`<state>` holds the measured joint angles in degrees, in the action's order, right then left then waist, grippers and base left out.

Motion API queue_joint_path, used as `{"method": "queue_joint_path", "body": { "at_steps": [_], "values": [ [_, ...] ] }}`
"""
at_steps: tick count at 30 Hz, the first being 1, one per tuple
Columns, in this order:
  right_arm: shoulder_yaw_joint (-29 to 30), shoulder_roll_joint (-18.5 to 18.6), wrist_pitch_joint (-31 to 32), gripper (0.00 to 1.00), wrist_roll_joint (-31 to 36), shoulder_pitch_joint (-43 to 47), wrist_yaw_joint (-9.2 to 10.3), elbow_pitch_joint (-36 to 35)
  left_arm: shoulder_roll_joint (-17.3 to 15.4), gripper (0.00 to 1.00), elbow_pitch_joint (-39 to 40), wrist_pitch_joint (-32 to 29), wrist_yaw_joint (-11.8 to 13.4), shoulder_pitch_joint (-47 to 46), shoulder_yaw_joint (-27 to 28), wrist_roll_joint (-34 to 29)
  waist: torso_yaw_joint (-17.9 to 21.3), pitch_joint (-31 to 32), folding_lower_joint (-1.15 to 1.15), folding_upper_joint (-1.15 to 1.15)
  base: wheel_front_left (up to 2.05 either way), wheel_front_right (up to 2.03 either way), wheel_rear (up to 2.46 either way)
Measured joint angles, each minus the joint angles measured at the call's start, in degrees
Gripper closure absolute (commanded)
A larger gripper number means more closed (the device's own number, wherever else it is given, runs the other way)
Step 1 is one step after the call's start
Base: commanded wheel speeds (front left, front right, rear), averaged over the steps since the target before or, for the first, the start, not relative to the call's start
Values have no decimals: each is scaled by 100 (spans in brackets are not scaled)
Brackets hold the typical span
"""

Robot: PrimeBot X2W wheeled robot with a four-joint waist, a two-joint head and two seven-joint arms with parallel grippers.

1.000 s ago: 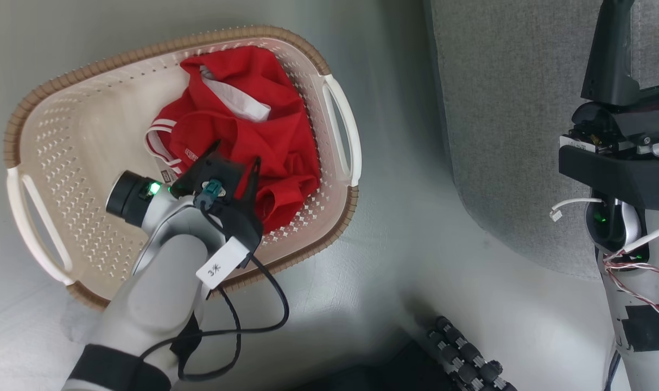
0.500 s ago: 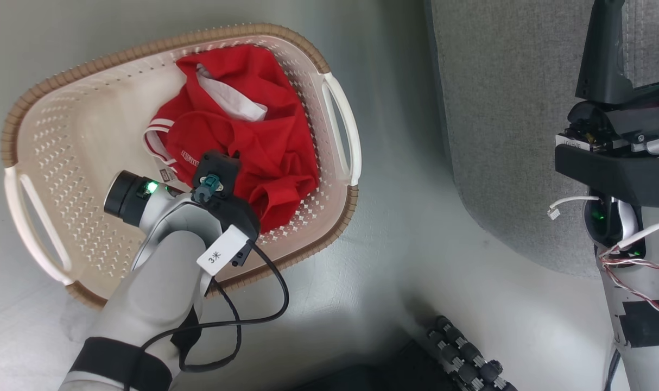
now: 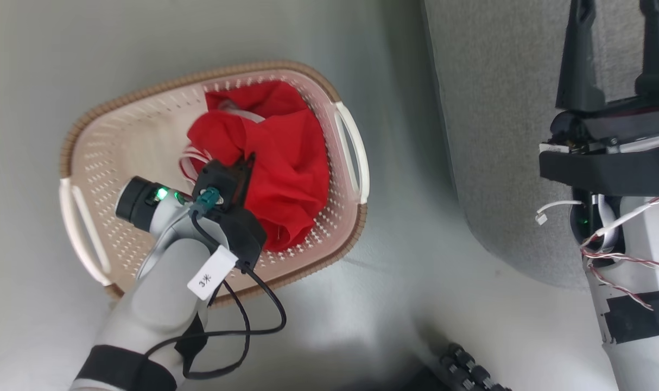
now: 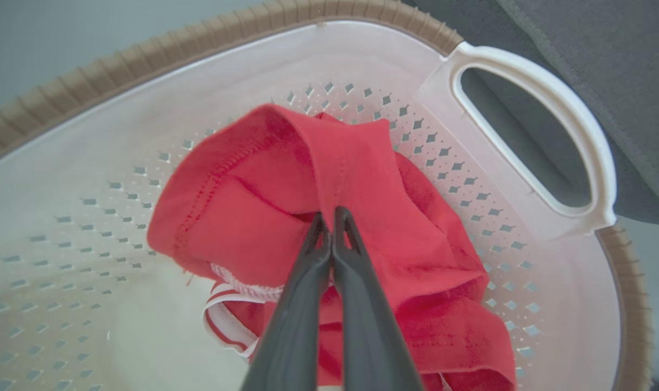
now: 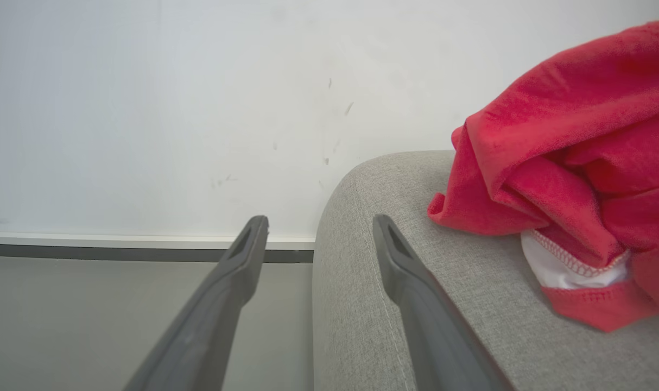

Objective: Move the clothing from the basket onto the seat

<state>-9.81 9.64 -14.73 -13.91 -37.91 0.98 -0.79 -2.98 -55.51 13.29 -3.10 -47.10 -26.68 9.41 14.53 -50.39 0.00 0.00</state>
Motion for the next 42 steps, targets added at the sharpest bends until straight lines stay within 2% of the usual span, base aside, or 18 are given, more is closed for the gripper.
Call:
{"method": "queue_joint_path", "body": {
  "at_steps": [16,42],
  "values": [
    [157,0,0,0,35,415,-58,700,34,100,736,100,-220,376,-388,453,-467,1122,0,0,0,0,0],
    [242,-82,1,0,58,1288,-159,1507,41,100,1611,101,-354,360,-341,738,-1144,3096,0,-1,0,0,0]
  ]
}}
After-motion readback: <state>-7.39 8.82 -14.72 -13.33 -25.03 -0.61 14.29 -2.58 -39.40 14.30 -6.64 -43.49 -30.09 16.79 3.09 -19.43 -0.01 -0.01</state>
